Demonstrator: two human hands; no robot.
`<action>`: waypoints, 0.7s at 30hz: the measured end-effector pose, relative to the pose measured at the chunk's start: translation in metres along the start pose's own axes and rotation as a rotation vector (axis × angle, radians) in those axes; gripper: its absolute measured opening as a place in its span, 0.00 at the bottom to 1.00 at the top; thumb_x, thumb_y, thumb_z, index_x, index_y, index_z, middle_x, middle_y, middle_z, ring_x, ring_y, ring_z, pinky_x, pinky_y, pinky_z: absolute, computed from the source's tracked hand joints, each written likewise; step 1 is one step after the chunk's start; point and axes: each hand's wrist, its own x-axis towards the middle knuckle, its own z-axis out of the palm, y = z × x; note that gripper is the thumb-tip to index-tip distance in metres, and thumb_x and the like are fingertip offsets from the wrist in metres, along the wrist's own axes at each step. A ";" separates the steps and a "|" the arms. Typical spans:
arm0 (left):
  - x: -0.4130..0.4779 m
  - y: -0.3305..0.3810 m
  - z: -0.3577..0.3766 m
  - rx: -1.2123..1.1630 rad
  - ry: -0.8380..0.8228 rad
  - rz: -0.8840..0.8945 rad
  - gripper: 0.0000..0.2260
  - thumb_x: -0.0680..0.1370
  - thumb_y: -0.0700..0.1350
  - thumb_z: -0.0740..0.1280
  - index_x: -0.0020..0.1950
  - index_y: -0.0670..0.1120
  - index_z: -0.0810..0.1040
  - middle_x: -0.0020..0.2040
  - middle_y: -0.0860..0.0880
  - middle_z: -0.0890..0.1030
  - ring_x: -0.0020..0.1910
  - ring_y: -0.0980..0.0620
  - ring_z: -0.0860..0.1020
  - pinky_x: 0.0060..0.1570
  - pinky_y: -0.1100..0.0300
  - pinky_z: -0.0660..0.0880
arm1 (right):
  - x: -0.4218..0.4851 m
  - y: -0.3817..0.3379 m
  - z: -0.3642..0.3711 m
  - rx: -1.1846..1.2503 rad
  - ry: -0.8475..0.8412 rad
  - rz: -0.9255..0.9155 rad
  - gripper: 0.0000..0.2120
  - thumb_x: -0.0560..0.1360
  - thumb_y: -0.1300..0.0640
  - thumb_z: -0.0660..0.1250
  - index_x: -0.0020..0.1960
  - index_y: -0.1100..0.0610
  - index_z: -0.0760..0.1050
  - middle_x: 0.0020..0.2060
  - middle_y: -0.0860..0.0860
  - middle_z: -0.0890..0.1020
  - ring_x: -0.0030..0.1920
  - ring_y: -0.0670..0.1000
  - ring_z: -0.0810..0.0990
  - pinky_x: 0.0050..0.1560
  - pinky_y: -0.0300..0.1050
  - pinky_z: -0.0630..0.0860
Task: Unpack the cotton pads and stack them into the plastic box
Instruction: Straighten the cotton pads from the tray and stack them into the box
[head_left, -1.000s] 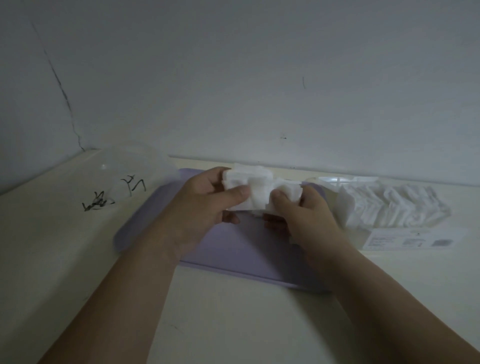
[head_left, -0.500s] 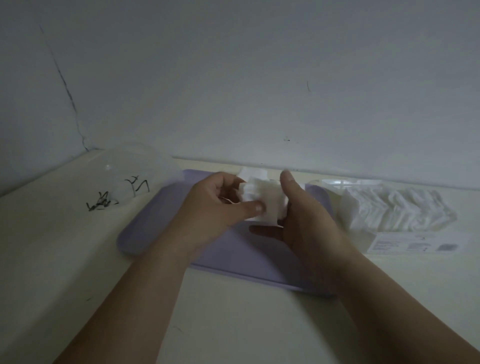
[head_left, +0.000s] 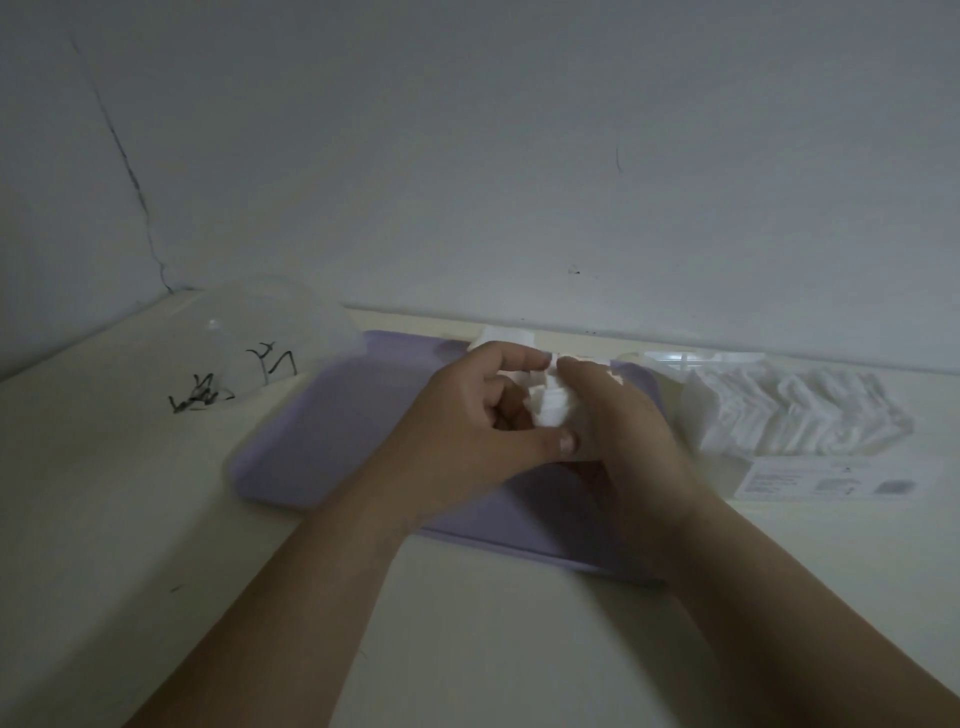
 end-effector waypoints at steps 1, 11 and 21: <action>0.001 0.000 0.000 -0.002 0.016 -0.005 0.27 0.67 0.42 0.81 0.63 0.54 0.78 0.43 0.35 0.80 0.40 0.48 0.77 0.49 0.45 0.79 | 0.000 0.000 -0.001 0.009 0.001 -0.016 0.16 0.77 0.52 0.68 0.60 0.59 0.81 0.53 0.58 0.88 0.53 0.56 0.87 0.43 0.49 0.83; 0.000 -0.001 -0.002 0.006 0.018 -0.066 0.25 0.71 0.34 0.78 0.65 0.50 0.79 0.47 0.39 0.86 0.44 0.45 0.86 0.46 0.54 0.83 | -0.005 0.004 0.000 -0.086 -0.074 -0.043 0.13 0.82 0.59 0.67 0.65 0.60 0.79 0.52 0.60 0.88 0.53 0.57 0.87 0.53 0.54 0.82; -0.001 -0.006 -0.024 0.464 -0.057 -0.133 0.17 0.68 0.44 0.82 0.50 0.48 0.78 0.34 0.58 0.81 0.30 0.62 0.76 0.33 0.67 0.72 | 0.004 0.017 0.000 -0.374 -0.004 -0.088 0.12 0.80 0.47 0.69 0.61 0.50 0.79 0.54 0.51 0.87 0.58 0.51 0.85 0.58 0.52 0.82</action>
